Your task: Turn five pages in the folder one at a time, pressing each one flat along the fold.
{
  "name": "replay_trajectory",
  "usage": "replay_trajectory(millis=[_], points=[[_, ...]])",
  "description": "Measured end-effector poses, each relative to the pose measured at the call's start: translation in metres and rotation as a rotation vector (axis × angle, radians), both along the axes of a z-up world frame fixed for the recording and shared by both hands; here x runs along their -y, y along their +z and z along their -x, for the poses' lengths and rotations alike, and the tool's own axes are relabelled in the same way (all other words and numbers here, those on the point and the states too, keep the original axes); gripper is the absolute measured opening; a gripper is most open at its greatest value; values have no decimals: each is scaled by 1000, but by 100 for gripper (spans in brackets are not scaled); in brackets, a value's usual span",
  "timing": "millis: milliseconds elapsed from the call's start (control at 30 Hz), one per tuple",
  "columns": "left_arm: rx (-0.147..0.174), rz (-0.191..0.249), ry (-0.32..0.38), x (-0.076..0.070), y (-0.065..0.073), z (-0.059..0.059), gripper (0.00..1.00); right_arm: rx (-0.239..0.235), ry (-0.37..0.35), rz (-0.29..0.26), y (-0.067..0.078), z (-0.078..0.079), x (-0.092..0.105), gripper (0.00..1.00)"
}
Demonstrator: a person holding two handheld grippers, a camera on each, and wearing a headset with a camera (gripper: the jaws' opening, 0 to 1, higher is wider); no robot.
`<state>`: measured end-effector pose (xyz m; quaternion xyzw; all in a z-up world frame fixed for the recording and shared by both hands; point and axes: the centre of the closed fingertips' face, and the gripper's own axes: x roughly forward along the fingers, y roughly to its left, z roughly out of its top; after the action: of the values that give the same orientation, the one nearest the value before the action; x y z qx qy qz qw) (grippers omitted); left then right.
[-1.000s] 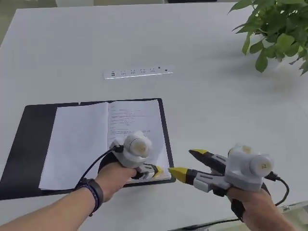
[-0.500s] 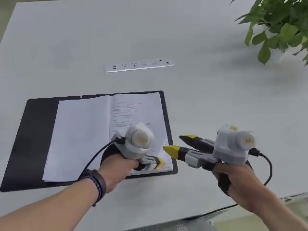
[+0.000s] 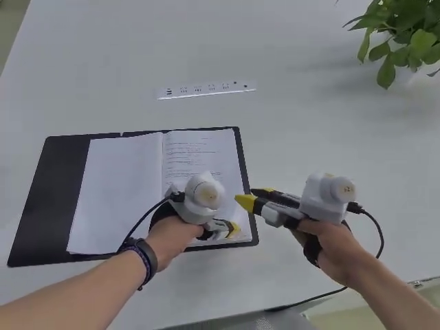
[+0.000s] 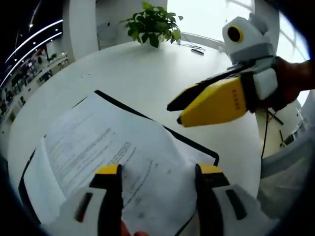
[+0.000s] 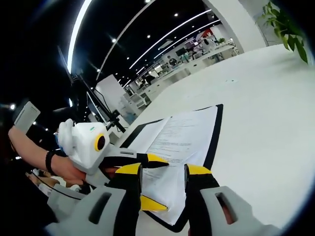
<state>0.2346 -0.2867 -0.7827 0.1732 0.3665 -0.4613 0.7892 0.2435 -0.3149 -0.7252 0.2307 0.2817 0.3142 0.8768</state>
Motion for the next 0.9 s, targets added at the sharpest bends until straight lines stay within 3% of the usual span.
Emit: replay_trajectory(millis=[367, 533, 633, 800, 867, 900], points=[[-6, 3, 0, 1, -1, -1, 60, -64, -12, -6, -26, -7, -6, 24], [-17, 4, -10, 1, 0, 1, 62, -97, -27, -50, -31, -4, -8, 17], [-24, 18, -6, 1, 4, 3, 64, -107, -22, -66, -31, -2, -11, 12], [-9, 22, -8, -1, 13, 3, 66, -129, -31, -83, -33, 3, -12, 9], [-20, 68, 31, 0, 22, 1, 67, -133, -31, -84, -34, 6, -12, 7], [-17, 68, 33, -1, 23, 1, 68, -137, -34, -89, -34, 8, -12, 6]])
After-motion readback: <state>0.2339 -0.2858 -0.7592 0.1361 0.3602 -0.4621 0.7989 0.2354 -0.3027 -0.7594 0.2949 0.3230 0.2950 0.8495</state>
